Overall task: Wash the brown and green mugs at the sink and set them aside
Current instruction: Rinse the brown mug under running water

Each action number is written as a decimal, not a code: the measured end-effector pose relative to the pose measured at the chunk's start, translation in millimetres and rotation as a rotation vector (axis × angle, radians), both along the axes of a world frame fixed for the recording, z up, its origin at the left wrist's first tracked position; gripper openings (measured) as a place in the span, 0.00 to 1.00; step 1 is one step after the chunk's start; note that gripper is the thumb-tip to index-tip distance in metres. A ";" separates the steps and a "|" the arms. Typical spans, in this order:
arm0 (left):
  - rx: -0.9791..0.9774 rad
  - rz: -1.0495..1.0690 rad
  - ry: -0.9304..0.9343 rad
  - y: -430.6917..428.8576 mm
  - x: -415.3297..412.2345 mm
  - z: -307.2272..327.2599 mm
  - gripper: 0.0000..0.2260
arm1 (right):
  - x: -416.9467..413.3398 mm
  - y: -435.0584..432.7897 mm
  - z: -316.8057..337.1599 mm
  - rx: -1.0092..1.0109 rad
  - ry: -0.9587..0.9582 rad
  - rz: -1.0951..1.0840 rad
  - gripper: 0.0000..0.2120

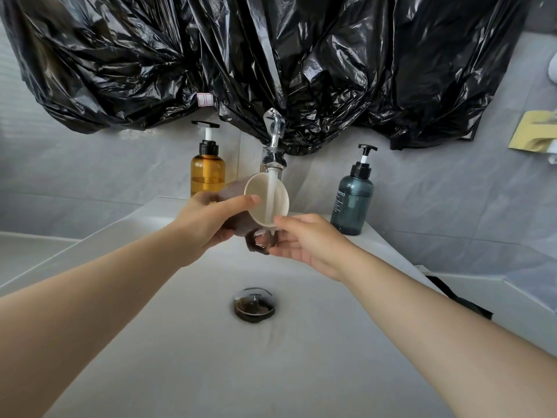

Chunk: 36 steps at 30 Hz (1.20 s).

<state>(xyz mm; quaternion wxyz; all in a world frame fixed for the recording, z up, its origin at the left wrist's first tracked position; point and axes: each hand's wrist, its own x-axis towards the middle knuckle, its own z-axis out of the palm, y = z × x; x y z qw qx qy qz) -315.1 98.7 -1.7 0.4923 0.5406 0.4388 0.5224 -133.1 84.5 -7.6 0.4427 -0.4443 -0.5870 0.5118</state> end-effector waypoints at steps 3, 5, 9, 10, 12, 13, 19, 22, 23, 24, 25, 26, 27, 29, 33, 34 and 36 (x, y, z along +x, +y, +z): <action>0.033 0.045 0.018 1.5 0.9 -1.3 0.28 | 1.5 0.1 2.8 0.023 -0.103 -0.056 0.12; 0.046 0.065 0.061 2.3 2.4 -1.8 0.22 | 2.8 1.7 4.4 0.044 -0.105 -0.110 0.12; 0.029 0.018 0.109 3.6 3.0 -5.6 0.40 | 2.2 1.6 5.6 -0.001 -0.011 -0.145 0.13; 0.007 -0.014 0.120 4.1 3.6 -6.8 0.43 | 1.8 0.7 6.0 -0.020 0.036 -0.145 0.12; 0.002 -0.085 0.132 3.3 6.0 -7.3 0.39 | 1.3 -1.0 7.0 -0.068 0.127 -0.129 0.09; 0.015 -0.095 0.128 4.0 6.7 -7.5 0.36 | 0.5 -2.1 7.7 -0.083 0.146 -0.120 0.09; 0.004 0.006 0.109 4.5 6.5 -5.9 0.26 | 1.9 3.0 12.3 0.130 -0.153 -0.232 0.10; 0.013 -0.073 0.085 7.5 4.5 -6.6 0.44 | 2.5 3.7 9.7 0.091 -0.123 -0.268 0.12; 0.010 -0.078 0.058 9.0 4.0 -7.2 0.48 | 2.9 3.9 9.3 0.070 -0.085 -0.272 0.12; 0.011 -0.062 0.033 9.8 4.0 -7.5 0.51 | 3.0 3.5 9.1 0.053 -0.035 -0.260 0.12; 0.014 -0.026 0.012 10.6 4.3 -7.6 0.51 | 2.3 2.5 9.3 0.038 0.010 -0.240 0.12; 0.017 0.021 -0.003 11.2 4.5 -7.8 0.51 | 0.9 1.0 10.2 0.030 0.028 -0.219 0.11; 0.022 0.058 -0.017 11.1 4.7 -7.5 0.49 | -0.1 0.1 11.3 0.031 0.014 -0.205 0.11; 0.026 0.091 -0.032 12.9 3.8 -7.4 0.45 | -0.7 0.4 13.6 0.061 -0.077 -0.214 0.11; 0.032 0.096 0.014 12.0 3.5 -7.4 0.39 | -0.5 -0.9 15.4 0.095 -0.156 -0.228 0.11; 0.035 0.098 0.016 11.7 3.8 -7.7 0.38 | -1.7 -2.3 14.7 0.074 -0.128 -0.212 0.12; 0.040 0.092 0.004 11.3 3.6 -7.3 0.39 | -4.2 -3.0 12.6 0.020 -0.033 -0.185 0.13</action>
